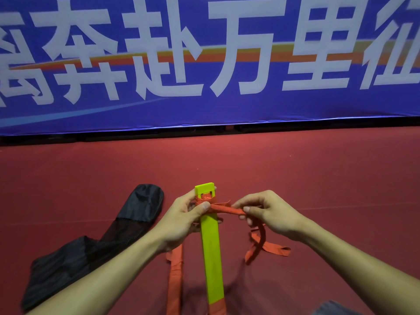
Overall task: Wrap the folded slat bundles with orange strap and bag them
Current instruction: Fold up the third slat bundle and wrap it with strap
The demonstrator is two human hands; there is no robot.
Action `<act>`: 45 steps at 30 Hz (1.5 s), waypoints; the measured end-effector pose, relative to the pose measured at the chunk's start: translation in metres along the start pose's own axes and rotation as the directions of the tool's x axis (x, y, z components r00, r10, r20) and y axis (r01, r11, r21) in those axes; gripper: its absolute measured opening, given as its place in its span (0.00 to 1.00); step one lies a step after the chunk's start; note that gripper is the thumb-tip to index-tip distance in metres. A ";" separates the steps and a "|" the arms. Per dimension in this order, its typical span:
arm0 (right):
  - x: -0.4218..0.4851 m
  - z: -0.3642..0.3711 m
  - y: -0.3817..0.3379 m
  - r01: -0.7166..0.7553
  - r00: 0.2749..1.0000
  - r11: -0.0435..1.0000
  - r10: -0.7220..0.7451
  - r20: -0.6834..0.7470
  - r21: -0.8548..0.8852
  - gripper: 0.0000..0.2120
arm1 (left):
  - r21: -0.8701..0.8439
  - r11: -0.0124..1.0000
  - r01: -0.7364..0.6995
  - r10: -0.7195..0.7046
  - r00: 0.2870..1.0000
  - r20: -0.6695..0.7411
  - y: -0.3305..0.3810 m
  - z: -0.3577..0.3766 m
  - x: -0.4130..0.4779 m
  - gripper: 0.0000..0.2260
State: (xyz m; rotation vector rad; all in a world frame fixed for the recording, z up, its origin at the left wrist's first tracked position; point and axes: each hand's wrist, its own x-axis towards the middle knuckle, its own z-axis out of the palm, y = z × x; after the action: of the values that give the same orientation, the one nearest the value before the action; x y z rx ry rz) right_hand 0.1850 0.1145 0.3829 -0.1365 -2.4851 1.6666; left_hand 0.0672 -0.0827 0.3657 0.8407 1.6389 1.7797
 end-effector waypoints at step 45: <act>0.009 0.018 0.005 0.084 0.986 0.987 -0.102 -0.135 -0.136 0.06 | -0.025 0.998 -0.056 0.057 0.998 0.024 -0.002 0.005 0.005 0.16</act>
State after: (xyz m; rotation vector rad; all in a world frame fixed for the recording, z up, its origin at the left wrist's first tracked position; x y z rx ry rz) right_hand 0.1733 0.1017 0.3723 -0.1454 -2.4527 1.4077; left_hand 0.0682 -0.0756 0.3641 0.9028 1.5898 1.8168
